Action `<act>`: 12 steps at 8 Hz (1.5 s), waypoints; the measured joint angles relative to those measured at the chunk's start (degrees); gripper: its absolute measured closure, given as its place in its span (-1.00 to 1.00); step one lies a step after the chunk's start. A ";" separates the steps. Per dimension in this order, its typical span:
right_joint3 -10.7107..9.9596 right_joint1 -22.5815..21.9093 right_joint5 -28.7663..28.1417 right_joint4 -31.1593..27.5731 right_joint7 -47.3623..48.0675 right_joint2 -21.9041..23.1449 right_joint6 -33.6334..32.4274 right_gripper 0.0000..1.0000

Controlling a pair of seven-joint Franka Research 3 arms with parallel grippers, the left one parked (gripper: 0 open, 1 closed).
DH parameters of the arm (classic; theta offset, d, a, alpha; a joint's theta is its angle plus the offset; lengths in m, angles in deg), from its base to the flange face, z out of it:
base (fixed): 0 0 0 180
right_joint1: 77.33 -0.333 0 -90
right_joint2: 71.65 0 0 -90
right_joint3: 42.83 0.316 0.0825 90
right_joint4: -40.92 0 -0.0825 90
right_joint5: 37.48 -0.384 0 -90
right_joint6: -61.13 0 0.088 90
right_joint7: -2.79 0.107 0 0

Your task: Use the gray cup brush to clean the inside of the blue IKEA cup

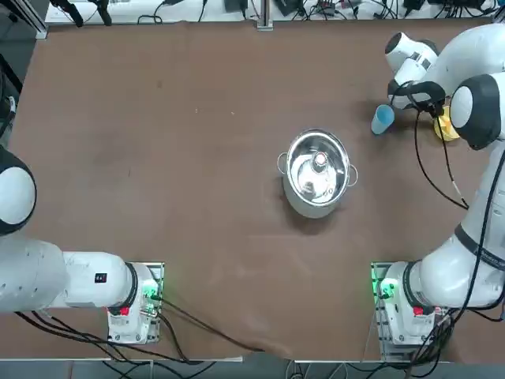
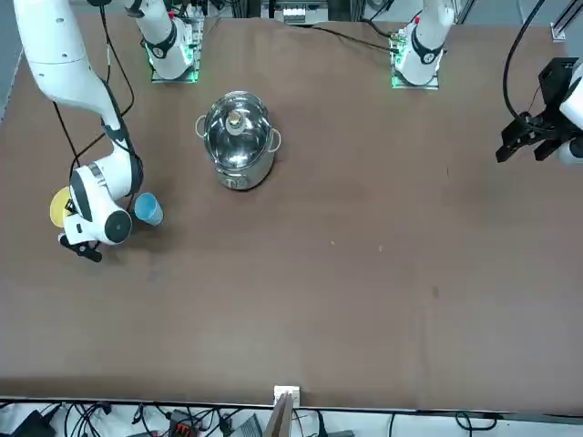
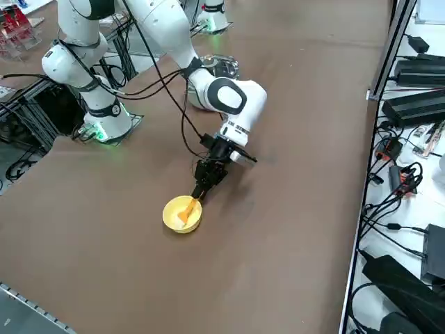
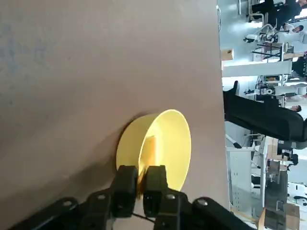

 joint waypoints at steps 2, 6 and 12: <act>0.00 0.00 0.00 0.96 0.03 0.00 -0.34 0.93; -0.03 0.00 0.01 3.64 0.05 0.90 -2.27 0.93; 0.20 -0.16 -15.65 7.86 -20.16 15.49 -6.04 0.93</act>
